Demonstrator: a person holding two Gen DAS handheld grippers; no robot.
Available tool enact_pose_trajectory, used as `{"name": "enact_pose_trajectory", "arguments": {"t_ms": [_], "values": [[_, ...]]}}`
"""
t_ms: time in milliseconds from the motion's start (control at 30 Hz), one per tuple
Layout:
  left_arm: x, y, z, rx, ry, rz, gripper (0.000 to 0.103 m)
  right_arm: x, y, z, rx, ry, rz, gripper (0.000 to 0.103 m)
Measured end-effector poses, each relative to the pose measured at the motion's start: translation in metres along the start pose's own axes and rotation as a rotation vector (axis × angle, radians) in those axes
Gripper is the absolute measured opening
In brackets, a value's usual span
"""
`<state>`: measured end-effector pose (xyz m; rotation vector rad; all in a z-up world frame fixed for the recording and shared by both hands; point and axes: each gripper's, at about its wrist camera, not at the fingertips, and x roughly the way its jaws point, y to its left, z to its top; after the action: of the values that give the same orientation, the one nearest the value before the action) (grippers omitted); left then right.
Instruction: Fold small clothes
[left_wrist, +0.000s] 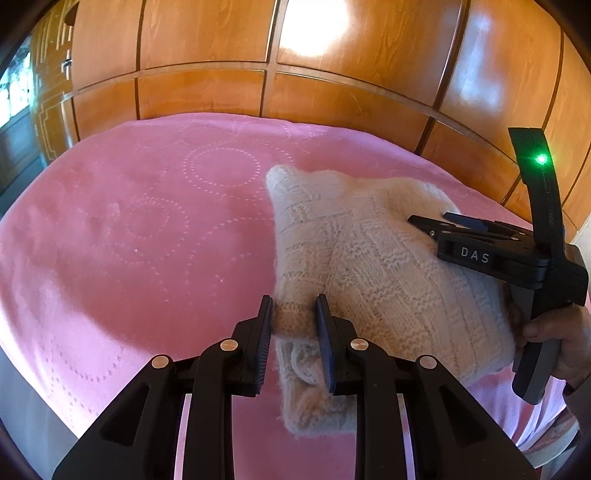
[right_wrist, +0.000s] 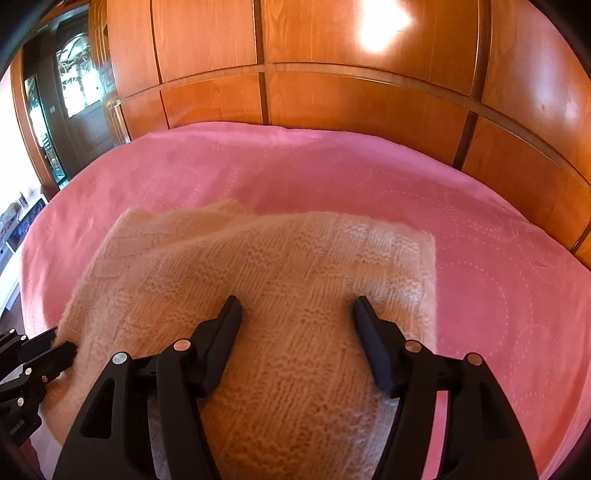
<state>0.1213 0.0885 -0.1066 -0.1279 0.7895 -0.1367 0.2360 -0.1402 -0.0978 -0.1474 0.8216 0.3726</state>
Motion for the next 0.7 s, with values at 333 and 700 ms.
{"name": "enact_pose_trajectory", "arguments": {"t_ms": [333,700], "values": [[-0.015,0.000,-0.002,-0.014,-0.024,0.036,0.058,-0.043,-0.018,-0.002,0.082,-0.029,0.035,0.088],[0.001,0.012,0.008,-0.071,0.053,-0.171,0.079,-0.044,-0.085,-0.054,0.439,0.038,0.366,0.097]]}}
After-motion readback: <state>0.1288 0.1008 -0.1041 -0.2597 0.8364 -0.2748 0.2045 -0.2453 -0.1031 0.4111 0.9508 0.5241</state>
